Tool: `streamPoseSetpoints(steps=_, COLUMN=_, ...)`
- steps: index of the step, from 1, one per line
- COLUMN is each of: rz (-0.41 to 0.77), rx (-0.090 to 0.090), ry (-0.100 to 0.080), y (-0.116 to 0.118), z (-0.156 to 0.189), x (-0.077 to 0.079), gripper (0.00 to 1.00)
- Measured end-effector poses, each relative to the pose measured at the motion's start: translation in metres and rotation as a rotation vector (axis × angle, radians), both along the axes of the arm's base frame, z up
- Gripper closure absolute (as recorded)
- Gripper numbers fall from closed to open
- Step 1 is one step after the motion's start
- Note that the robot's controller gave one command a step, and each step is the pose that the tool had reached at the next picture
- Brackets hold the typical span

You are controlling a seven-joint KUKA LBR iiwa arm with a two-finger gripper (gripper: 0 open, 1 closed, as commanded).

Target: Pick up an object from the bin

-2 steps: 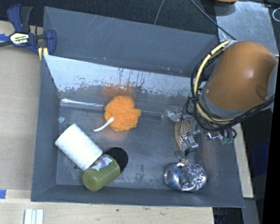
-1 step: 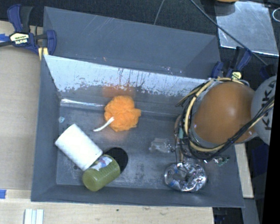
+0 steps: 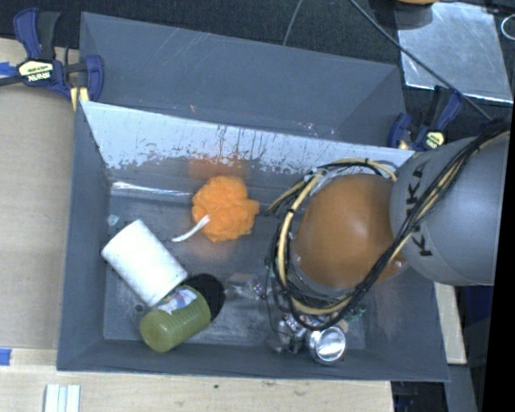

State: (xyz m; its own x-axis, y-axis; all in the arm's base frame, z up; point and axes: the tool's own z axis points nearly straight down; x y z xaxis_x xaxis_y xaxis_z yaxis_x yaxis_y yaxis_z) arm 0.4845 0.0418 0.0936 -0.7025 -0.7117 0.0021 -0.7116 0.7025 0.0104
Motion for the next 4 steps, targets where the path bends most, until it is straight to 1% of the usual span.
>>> streamPoseSetpoints(steps=1, rz=-0.003, rx=0.002, ry=-0.003, y=0.005, z=-0.025, x=0.017, gripper=0.0)
streamPoseSetpoints(steps=2, rz=-0.003, rx=0.002, ry=-0.006, y=0.005, z=-0.023, x=0.018, gripper=1.0)
streamPoseSetpoints(steps=3, rz=0.012, rx=0.006, ry=-0.015, y=0.065, z=-0.023, x=0.025, gripper=1.0)
streamPoseSetpoints(steps=4, rz=-0.023, rx=0.008, ry=-0.017, y=0.117, z=-0.023, x=0.004, gripper=1.0)
